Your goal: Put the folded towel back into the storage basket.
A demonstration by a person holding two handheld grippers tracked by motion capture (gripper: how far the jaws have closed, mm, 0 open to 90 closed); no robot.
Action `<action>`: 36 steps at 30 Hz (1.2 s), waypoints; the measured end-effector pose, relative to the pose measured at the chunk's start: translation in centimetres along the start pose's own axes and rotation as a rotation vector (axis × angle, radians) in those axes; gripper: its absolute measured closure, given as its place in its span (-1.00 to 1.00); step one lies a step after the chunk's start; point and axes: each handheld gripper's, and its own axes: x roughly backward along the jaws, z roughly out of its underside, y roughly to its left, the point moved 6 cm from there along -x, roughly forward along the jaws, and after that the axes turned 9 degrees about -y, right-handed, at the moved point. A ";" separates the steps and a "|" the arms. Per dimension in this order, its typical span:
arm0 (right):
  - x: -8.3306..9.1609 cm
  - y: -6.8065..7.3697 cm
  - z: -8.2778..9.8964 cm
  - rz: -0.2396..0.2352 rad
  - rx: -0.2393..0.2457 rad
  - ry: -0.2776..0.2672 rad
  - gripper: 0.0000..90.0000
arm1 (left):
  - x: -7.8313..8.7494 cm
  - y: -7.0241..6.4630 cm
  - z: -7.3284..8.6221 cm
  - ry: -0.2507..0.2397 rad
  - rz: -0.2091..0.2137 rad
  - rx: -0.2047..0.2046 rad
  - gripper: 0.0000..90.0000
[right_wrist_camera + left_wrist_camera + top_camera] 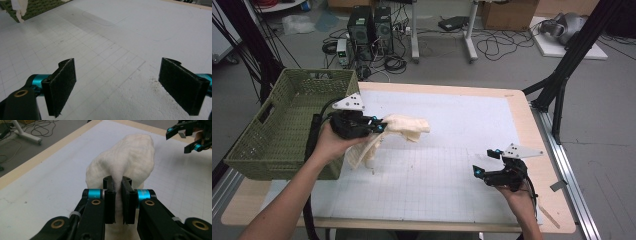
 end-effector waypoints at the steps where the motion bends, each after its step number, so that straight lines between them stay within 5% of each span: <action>1: 0.0 -0.1 0.0 0.002 0.004 -0.002 -0.71 | 0.2 0.2 -0.1 0.001 -0.001 -0.002 0.84; 14: -0.3 0.0 0.2 -0.001 0.007 0.008 -0.72 | 2.9 1.5 -1.1 -0.008 -0.049 0.005 0.84; 36: -0.6 0.0 0.2 -0.002 0.007 0.017 -0.72 | 10.6 6.1 -2.1 -0.060 -0.234 0.044 0.84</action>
